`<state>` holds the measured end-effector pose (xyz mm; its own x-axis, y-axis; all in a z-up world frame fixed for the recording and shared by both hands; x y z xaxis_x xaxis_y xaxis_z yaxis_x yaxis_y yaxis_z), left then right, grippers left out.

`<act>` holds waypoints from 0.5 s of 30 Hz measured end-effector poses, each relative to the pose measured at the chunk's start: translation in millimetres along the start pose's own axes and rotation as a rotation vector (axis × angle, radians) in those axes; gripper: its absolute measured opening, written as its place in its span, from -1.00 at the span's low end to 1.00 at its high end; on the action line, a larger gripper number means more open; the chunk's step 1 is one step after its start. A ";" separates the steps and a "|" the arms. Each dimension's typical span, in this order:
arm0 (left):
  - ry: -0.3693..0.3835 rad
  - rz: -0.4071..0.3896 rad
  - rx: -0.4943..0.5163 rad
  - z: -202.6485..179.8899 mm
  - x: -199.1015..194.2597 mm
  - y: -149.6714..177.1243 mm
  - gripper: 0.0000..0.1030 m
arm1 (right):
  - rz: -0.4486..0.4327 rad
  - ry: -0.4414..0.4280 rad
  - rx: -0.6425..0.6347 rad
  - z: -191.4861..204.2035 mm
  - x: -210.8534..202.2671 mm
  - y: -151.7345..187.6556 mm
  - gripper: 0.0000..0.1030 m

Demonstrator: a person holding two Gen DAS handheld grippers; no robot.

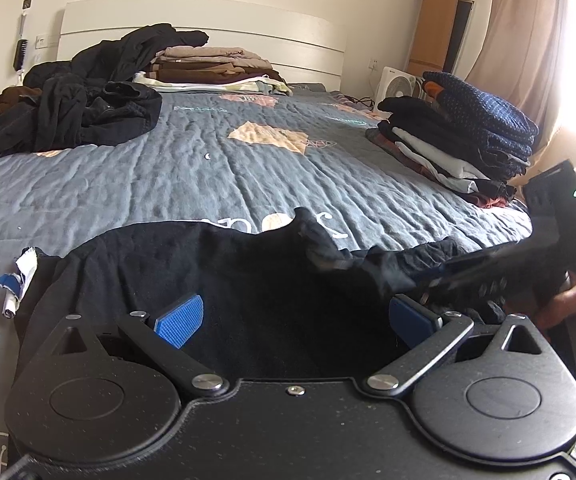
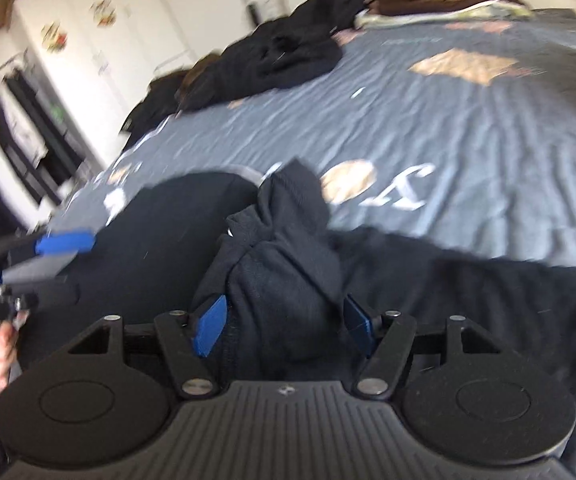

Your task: Fold clothes

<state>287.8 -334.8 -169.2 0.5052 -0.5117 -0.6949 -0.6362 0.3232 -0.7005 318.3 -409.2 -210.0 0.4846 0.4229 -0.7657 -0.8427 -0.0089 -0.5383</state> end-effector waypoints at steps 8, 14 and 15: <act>-0.009 -0.002 -0.005 2.1 -0.1 -0.2 0.94 | -0.002 0.065 -0.024 -1.9 -7.1 2.7 -0.61; -0.008 -0.002 -0.005 2.2 -0.3 -0.6 0.94 | -0.059 0.090 0.054 -26.1 -30.1 -4.4 -0.85; -0.007 -0.003 -0.006 2.4 -0.6 -0.6 0.94 | -0.075 0.090 0.069 -30.2 -35.9 -6.4 -0.86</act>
<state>289.3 -332.8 -168.8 0.5107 -0.5073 -0.6942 -0.6385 0.3169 -0.7013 313.4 -451.8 -189.6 0.5634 0.3368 -0.7545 -0.8160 0.0837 -0.5720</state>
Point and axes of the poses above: each gripper's, at about its wrist camera, not at the fingertips, and x roughly the way its jaws point, z to its left, y to its underside, the point moved 7 cm from there along x, roughly the way its jaws point, and after that the axes turned 12 degrees about z, right-handed, at the moved point
